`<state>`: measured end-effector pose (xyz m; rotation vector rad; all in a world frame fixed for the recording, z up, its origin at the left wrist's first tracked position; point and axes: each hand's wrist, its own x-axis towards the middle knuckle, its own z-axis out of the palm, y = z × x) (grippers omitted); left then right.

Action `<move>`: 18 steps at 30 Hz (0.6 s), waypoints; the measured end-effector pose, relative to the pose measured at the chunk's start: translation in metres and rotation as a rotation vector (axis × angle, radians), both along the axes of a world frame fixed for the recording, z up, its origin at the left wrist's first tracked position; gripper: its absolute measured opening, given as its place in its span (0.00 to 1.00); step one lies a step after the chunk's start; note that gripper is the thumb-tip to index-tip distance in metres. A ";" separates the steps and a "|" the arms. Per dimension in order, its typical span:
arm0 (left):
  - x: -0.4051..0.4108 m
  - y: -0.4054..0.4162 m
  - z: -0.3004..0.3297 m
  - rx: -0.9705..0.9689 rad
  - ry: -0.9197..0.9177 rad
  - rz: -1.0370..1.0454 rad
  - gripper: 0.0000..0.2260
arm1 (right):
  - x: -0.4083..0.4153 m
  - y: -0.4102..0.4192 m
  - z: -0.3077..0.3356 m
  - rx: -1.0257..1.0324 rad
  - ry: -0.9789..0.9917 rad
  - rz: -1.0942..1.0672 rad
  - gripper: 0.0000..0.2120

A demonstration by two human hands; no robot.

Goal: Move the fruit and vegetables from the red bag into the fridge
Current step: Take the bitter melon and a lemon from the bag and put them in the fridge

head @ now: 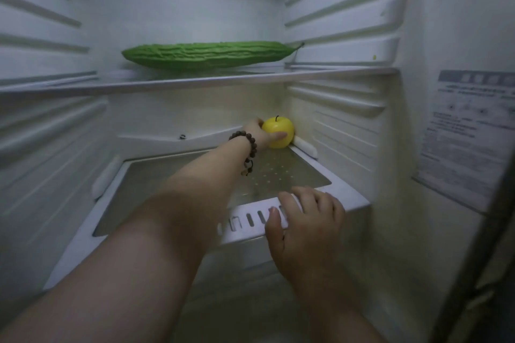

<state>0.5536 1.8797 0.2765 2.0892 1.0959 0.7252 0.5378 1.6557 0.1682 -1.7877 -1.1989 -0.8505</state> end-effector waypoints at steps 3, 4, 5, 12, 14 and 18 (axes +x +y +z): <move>-0.003 -0.001 -0.003 -0.001 0.018 -0.014 0.41 | 0.000 0.001 -0.001 0.010 -0.008 -0.005 0.19; -0.004 -0.003 -0.002 0.000 0.018 -0.017 0.42 | 0.000 0.001 -0.001 0.014 -0.010 -0.007 0.19; -0.005 -0.007 0.001 -0.001 0.006 -0.013 0.44 | 0.000 0.002 -0.001 0.018 -0.008 -0.007 0.19; -0.034 -0.042 0.023 0.115 -0.058 0.095 0.38 | -0.003 -0.003 0.004 -0.028 0.019 -0.008 0.19; -0.050 -0.057 0.027 0.169 -0.021 0.113 0.35 | -0.005 -0.005 0.005 -0.034 0.020 -0.004 0.18; -0.084 -0.097 0.029 0.199 0.006 0.100 0.34 | -0.008 -0.010 0.011 -0.075 0.036 -0.006 0.16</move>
